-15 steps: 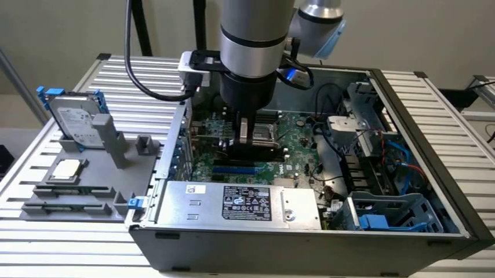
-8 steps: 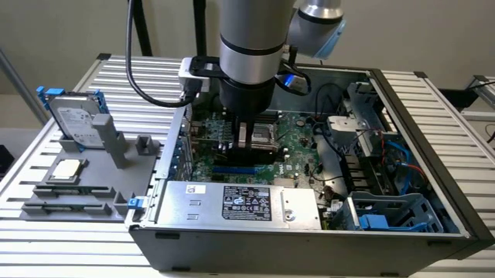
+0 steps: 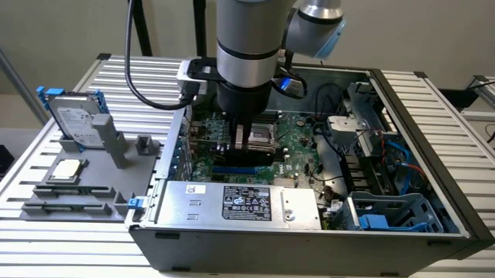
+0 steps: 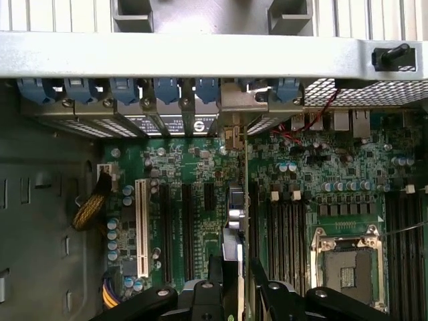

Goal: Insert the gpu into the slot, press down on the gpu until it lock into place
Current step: 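Insert the gpu into the slot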

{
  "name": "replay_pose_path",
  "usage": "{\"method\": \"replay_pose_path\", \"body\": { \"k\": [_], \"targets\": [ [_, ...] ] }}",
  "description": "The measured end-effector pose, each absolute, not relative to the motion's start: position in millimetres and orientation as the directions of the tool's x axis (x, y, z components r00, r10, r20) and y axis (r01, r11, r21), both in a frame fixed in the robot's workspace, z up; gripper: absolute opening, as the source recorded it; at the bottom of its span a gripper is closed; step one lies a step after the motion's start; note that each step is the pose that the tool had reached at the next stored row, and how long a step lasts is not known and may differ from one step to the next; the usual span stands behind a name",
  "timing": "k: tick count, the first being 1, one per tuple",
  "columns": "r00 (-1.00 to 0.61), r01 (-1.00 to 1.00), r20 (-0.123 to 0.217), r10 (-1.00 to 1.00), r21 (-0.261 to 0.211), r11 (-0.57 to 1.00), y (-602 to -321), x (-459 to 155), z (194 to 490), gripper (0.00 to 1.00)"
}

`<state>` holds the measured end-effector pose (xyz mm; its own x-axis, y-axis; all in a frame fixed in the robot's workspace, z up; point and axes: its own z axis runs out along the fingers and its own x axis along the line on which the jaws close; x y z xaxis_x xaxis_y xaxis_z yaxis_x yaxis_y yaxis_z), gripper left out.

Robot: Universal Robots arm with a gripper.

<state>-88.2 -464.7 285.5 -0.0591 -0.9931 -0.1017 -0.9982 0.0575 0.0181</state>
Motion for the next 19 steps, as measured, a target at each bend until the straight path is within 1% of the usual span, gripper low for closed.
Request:
{"method": "replay_pose_path", "body": {
  "k": [11, 19],
  "targets": [
    [-0.061, -0.998, -0.101, -0.993, 0.024, 0.059, -463, -89, 273, 0.26],
    [-0.063, -0.997, -0.100, -0.993, 0.042, 0.059, -463, -83, 270, 0.26]
  ]
}}
